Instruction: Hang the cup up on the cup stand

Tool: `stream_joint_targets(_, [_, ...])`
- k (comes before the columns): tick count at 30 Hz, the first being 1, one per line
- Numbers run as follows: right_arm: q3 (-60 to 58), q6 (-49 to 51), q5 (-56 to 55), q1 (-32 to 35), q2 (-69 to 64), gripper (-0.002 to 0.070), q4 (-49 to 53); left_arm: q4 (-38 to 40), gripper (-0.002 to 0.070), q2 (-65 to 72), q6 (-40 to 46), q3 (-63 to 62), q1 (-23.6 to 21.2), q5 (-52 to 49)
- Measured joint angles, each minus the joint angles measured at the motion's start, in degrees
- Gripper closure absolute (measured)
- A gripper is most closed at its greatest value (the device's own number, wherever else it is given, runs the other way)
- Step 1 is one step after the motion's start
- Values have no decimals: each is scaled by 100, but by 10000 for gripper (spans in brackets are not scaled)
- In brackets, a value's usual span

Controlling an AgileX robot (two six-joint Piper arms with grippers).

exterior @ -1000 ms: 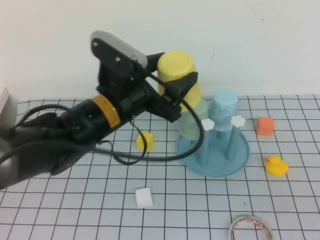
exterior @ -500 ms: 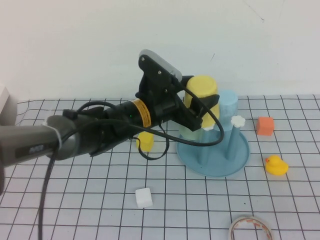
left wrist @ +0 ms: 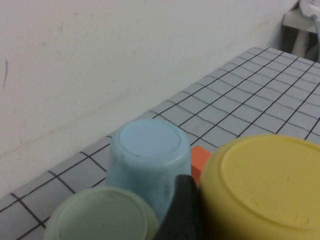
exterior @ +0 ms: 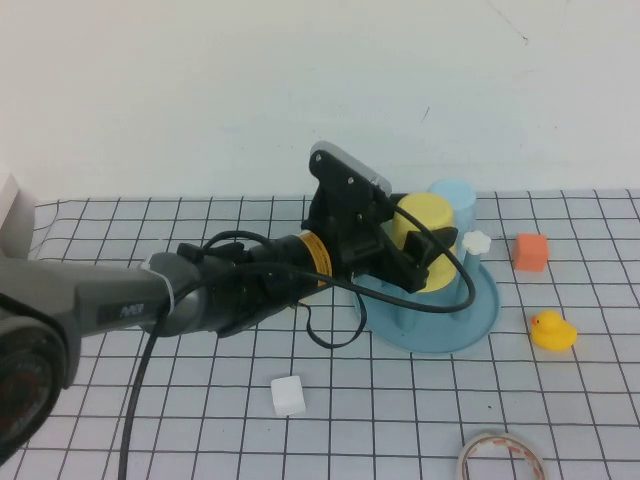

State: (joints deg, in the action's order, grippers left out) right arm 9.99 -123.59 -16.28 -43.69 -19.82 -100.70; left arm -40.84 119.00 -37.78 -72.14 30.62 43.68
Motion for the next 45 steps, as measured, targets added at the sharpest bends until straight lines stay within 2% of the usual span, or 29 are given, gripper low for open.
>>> stream_joint_targets(9, [0,0,0,0,0,678,-10,255,118,83,0,0,0,-174])
stream_joint_targets(10, [0,0,0,0,0,678,-10,255,108,83,0,0,0,-186])
stream_joint_targets(13, [0,0,0,0,0,678,-10,255,19,83,0,0,0,-196])
stream_joint_targets(18, [0,0,0,0,0,678,-10,223,-1,-154,0,0,0,-560])
stream_joint_targets(20, [0,0,0,0,0,678,-10,118,28,-410,0,0,-10,-964])
stream_joint_targets(23, [0,0,0,0,0,678,-10,-349,131,-959,-10,0,-10,-1755])
stream_joint_targets(29, [0,0,0,0,0,678,-10,-1365,460,-2314,-346,0,-10,-3390])
stream_joint_targets(32, [0,0,0,0,0,678,-10,-1549,604,-3145,-438,0,-10,-4210])
stream_joint_targets(34, [0,0,0,0,0,678,-10,-1562,645,-3650,-451,0,-10,-4693])
stream_joint_targets(39, [0,0,0,0,0,678,-10,-1271,671,-4841,-451,0,-10,-6150])
stream_joint_targets(42, [0,0,0,0,0,678,-10,-703,674,-5510,-302,0,-10,-7077])
stream_joint_targets(45, [0,0,10,0,0,678,-10,194,675,-6013,137,0,-21,-7942])
